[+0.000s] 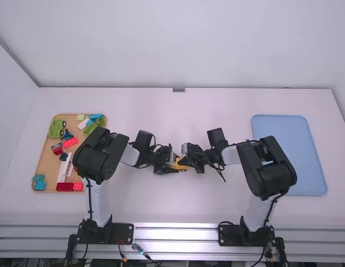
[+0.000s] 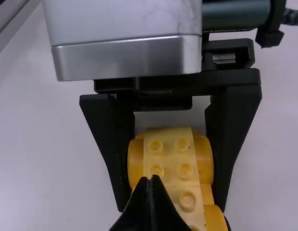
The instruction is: Assemble lego blocks to make yellow taxi
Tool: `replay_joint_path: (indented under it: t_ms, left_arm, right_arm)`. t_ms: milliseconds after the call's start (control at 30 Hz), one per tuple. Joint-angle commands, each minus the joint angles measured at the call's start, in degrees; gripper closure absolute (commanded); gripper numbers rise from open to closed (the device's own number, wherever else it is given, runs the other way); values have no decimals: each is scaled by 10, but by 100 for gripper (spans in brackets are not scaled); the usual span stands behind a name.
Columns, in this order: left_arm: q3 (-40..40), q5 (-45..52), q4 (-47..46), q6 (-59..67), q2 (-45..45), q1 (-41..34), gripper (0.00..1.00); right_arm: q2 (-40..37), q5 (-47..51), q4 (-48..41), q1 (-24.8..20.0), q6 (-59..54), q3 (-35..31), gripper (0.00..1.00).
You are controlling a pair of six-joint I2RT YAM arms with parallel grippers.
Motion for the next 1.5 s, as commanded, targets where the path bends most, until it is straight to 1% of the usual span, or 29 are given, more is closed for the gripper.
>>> replay_joint_path:
  t_ms: [0,200,333,433,500,533,600,633,700,733,833,867,900,967,1000,1033,1067,1133,1267,1333,1367,1400,1433,1467]
  left_arm:
    - [2,-11,-5,3,4,-6,71]
    - [2,-11,-5,3,4,-6,72]
    - [2,-11,-4,3,4,-6,72]
    - [3,-11,-5,3,4,-6,72]
    - [4,-11,-5,3,4,-6,72]
    - [4,-11,-5,3,4,-6,72]
    - [4,-11,-5,2,4,-6,72]
    - [4,-11,-5,2,4,-6,72]
    - [4,-11,-5,3,4,-6,73]
    - [4,-12,-4,3,4,-6,72]
    - [4,-12,-4,3,4,-6,71]
    - [4,-12,-4,2,4,-6,70]
    - [4,-12,-3,2,4,-6,69]
    - [4,-12,-1,2,4,-6,66]
    - [4,-12,0,2,4,-6,66]
    - [4,-11,1,2,4,-6,66]
    - [4,-12,4,-2,4,-6,62]
    - [4,-14,12,-18,4,-6,59]
    - [4,-32,22,-33,4,-6,50]
    - [6,-45,18,-33,4,-6,39]
    - [8,-48,14,-32,4,-6,35]
    - [9,-48,12,-32,4,-6,33]
    - [12,-48,7,-32,4,-6,28]
    - [14,-48,4,-32,4,-6,25]
  right_arm:
    - [24,132,-13,0,3,-11,100]
    - [24,121,-24,-22,3,-11,100]
    - [24,137,-45,-25,3,-11,100]
    - [24,128,-42,-25,1,-10,100]
    - [24,90,-16,-28,1,-7,100]
    - [24,86,-14,-29,1,-6,100]
    - [14,30,2,-38,1,2,100]
    - [-3,-9,5,-46,-4,4,100]
    - [-25,-47,5,-54,-17,7,100]
    - [-50,-82,1,-63,-31,11,100]
    - [-86,-92,1,-78,-19,22,100]
    - [-98,-80,1,-81,-2,24,91]
    - [-103,-73,1,-83,6,25,78]
    - [-136,-3,-8,-86,73,26,34]
    - [-146,25,-17,-86,94,26,15]
    - [-152,43,-23,-85,107,26,3]
    - [-162,85,-40,-85,131,26,1]
    - [-169,121,-61,-86,145,26,1]
    - [-171,150,-101,-86,160,26,1]
    - [-171,150,-117,-86,159,26,1]
    - [-171,150,-122,-86,155,26,1]
    - [-171,150,-126,-85,151,26,1]
    - [-171,150,-129,-85,151,26,1]
    - [-171,150,-129,-85,152,26,1]
